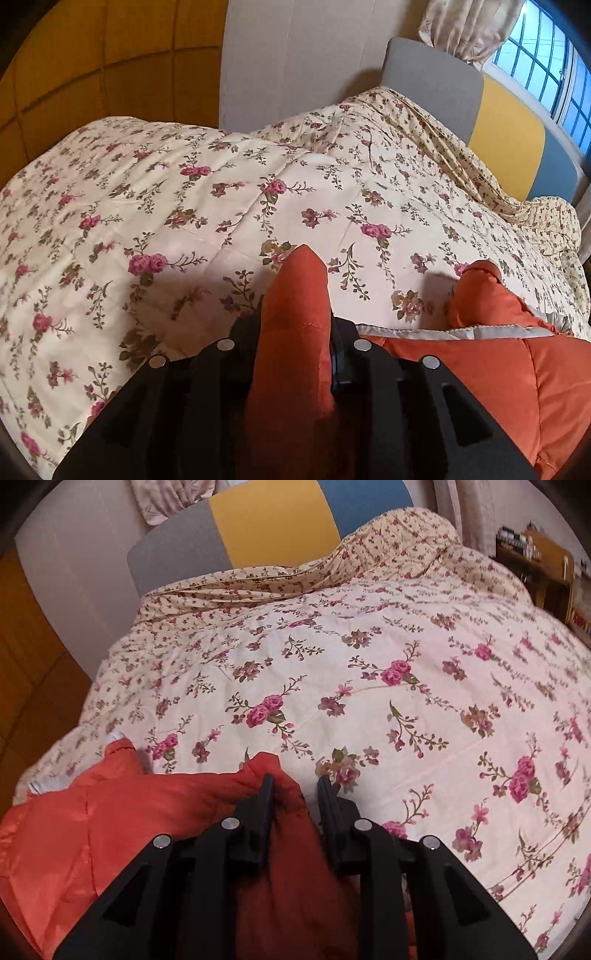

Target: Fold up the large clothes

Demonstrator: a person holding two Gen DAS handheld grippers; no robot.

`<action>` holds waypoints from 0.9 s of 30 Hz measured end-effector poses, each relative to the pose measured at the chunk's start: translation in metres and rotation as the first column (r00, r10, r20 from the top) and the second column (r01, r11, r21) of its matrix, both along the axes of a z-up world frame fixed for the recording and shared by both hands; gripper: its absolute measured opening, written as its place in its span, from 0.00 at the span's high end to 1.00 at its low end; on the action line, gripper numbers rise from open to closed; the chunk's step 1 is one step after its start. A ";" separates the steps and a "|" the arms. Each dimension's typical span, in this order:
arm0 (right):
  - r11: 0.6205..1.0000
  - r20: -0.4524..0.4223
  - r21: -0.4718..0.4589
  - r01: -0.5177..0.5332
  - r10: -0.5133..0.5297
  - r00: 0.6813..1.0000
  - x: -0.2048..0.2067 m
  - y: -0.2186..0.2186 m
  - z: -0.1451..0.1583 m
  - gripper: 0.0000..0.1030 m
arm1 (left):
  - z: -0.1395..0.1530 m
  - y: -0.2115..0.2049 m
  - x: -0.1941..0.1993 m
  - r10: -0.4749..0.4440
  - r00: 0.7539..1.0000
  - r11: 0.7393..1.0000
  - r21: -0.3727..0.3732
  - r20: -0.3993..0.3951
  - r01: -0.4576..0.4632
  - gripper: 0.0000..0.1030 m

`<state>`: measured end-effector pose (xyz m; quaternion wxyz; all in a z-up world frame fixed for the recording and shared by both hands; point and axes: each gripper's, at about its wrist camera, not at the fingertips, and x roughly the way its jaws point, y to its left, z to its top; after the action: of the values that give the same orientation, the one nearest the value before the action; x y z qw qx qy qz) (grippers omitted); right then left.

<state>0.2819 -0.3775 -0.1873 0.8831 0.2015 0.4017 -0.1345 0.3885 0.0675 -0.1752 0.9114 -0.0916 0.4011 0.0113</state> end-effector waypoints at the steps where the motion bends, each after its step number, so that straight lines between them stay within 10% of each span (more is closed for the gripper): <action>1: 1.000 -0.003 -0.012 0.001 -0.001 1.000 0.000 0.001 0.000 0.78 | 0.002 -0.001 0.000 -0.001 1.000 1.000 0.001 -0.002 0.001 0.76; 5: 0.998 -0.020 -0.068 0.007 -0.008 1.000 0.001 0.007 0.000 0.75 | 0.028 -0.001 -0.021 0.003 0.999 1.000 -0.004 0.043 -0.003 0.75; 8: 0.996 -0.025 -0.091 0.014 -0.017 1.000 0.002 0.009 0.000 0.72 | 0.064 -0.004 -0.073 0.061 0.979 0.998 -0.042 0.195 -0.054 0.37; 12: 0.994 -0.006 -0.100 0.033 -0.033 0.999 -0.003 0.008 0.003 0.65 | 0.093 -0.034 -0.148 0.003 0.924 0.996 -0.084 0.382 0.032 0.32; 18: 0.993 0.022 -0.115 0.037 -0.035 0.999 -0.010 0.011 0.009 0.61 | 0.064 -0.117 -0.131 -0.257 0.940 0.966 0.087 0.222 0.244 0.33; 27: 0.997 0.018 -0.065 0.047 -0.046 0.999 -0.009 0.004 0.004 0.61 | 0.017 -0.139 -0.078 -0.302 0.945 0.952 0.096 0.124 0.291 0.32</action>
<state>0.2732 -0.3737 -0.1829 0.8893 0.1828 0.3848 -0.1663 0.3102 -0.0718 -0.1585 0.9309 0.0043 0.3461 -0.1168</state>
